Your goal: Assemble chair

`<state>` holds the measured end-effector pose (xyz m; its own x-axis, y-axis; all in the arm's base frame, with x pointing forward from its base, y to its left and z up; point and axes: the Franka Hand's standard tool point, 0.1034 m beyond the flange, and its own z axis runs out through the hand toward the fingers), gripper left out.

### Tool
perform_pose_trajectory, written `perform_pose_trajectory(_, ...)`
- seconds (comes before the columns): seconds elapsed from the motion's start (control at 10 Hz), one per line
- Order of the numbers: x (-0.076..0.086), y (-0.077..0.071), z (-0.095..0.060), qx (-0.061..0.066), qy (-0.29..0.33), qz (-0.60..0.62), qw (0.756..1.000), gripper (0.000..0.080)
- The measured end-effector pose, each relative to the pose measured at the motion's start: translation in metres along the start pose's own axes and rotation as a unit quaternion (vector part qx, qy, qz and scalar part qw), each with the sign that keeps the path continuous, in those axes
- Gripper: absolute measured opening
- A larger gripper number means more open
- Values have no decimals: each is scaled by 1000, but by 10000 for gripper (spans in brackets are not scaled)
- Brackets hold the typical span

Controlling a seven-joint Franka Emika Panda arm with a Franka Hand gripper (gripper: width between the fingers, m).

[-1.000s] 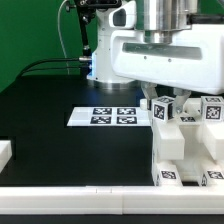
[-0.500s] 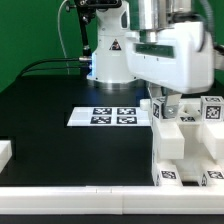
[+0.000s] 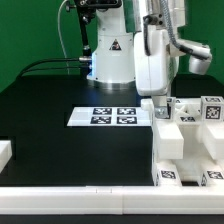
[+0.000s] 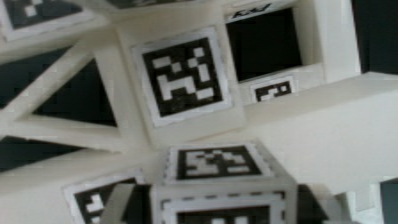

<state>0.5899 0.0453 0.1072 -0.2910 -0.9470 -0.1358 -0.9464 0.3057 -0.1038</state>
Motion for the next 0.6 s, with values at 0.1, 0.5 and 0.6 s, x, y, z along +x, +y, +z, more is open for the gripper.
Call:
perform_pose_trajectory(0.1,0,0,0,-1,0,16,1000,275)
perform_pose_trajectory(0.5,0,2,2,-3,2,21,1000,284)
perform_pose_trajectory(0.6,0,2,2,-3,2,18,1000,481)
